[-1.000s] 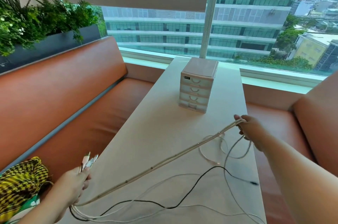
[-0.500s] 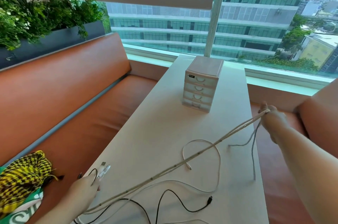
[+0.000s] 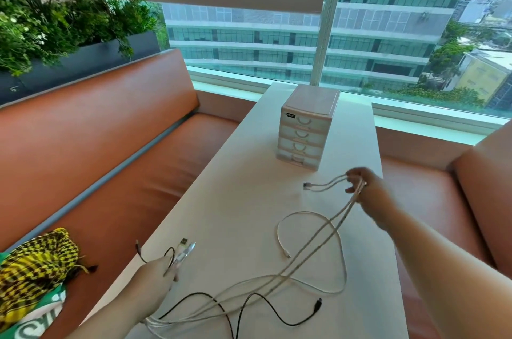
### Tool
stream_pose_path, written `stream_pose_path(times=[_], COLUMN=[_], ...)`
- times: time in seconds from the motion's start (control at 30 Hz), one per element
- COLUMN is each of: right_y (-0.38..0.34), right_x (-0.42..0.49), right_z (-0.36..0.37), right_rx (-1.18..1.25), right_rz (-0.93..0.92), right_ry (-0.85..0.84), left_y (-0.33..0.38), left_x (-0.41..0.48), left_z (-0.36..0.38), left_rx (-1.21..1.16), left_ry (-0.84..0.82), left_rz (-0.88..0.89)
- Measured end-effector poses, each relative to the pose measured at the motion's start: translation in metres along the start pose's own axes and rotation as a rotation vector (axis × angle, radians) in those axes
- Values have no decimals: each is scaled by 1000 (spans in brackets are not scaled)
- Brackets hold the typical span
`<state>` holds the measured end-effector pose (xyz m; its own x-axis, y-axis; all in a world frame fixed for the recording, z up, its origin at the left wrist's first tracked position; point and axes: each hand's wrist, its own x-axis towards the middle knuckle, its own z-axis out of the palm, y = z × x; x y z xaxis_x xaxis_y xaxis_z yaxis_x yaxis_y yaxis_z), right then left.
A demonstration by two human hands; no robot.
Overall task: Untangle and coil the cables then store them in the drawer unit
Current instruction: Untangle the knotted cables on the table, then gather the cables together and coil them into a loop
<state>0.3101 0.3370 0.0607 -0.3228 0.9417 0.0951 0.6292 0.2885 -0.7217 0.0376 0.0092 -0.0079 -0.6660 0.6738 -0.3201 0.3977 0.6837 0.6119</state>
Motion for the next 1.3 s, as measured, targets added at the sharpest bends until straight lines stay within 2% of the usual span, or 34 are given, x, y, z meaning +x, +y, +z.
stream_pose_path(times=[0.13,0.3,0.37,0.43,0.53,0.6,0.7,0.77,0.87,0.93,1.07,1.2,1.3], right_y=[24,24,11,-4,-27,-45,-79,-100,-128,-139,-145,-143,-141], right_x=[-17,-32,-36,-38,-38,-41,-60,-82,-121,-142,-160,-163,-163], right_z=[32,40,34,28,20,17,22,30,44,59,81,88,90], right_rx=[-345,-436,-552,-665,-777,-704,-341,-146,136,248,344,317,330], right_rz=[20,33,-20,-135,-307,-380,-413,-382,-271,-210,-124,-182,-201], right_ry=[-250,-536,-663,-683,-525,-422,-401,-503,-773,-820,-633,-448,-374], left_y=[9,35,46,57,73,84,99,109,124,134,147,157,161], left_x=[5,-1,-2,-3,-5,-7,-11,-13,-16,-18,-24,-28,-32], left_z=[0,-9,-14,-19,-29,-36,-44,-45,-43,-41,-40,-38,-36], left_rx=[-227,-517,-617,-717,-883,-983,-1114,-1181,-1272,-1325,-1444,-1503,-1454], left_ry=[-49,-171,-192,-199,-230,-247,-267,-279,-273,-276,-299,-287,-277], left_rz=[-48,-57,-52,-69,-89,-85,-66,-48,-8,15,46,103,156])
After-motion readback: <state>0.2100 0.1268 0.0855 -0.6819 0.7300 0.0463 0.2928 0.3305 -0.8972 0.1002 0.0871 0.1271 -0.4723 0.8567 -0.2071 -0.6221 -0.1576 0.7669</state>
